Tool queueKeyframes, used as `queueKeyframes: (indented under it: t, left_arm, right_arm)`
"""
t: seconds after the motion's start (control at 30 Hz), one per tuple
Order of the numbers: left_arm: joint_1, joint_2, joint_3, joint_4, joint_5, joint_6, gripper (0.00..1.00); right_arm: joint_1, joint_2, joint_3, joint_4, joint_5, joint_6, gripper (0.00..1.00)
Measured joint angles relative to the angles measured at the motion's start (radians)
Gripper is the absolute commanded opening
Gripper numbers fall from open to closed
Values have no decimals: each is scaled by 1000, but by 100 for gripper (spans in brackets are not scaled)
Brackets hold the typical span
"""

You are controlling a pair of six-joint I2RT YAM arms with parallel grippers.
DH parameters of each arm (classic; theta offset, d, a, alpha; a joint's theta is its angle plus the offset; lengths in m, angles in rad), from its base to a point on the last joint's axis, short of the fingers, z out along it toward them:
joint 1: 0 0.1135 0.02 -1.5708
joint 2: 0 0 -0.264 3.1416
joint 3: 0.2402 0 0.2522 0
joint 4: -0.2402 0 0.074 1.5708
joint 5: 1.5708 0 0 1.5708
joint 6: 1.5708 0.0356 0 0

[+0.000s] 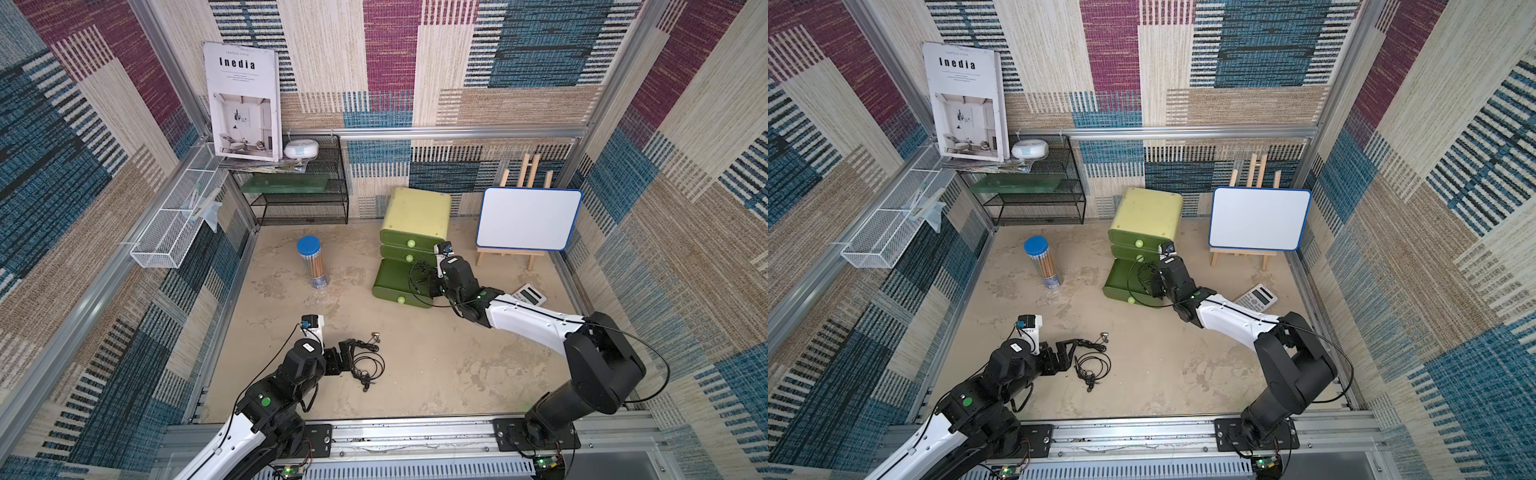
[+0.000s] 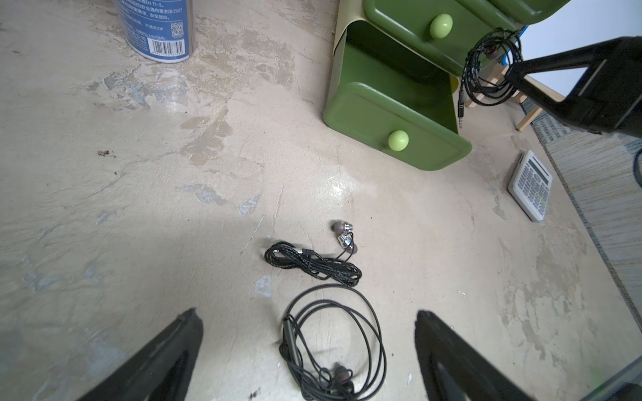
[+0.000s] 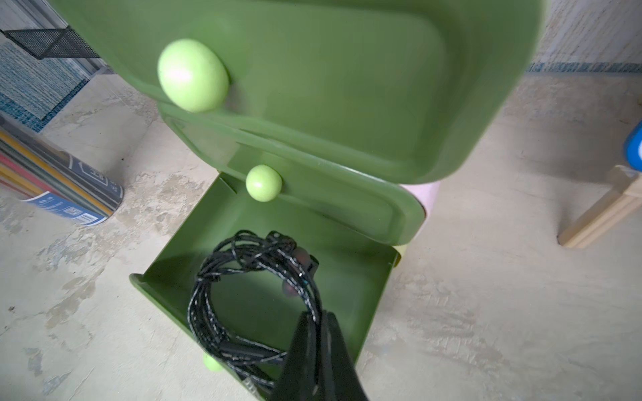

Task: Place the wired earphones into the drawer by color
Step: Place the wired earphones in the drawer.

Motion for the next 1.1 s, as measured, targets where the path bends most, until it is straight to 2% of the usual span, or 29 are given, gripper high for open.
queueKeyframes:
  t: [0.5, 0.73, 0.87, 1.1]
  left_arm:
    - [0, 31, -7, 29, 0, 21, 99]
    - [0, 87, 6, 31, 5, 37, 100]
    - [0, 138, 30, 36, 31, 52, 100]
    - [0, 201, 80, 35, 63, 69, 98]
  right_arm:
    - [0, 157, 69, 14, -21, 3, 1]
    - [0, 169, 76, 13, -29, 12, 20]
    - [0, 162, 75, 7, -40, 17, 35]
    - [0, 96, 39, 6, -56, 20, 44]
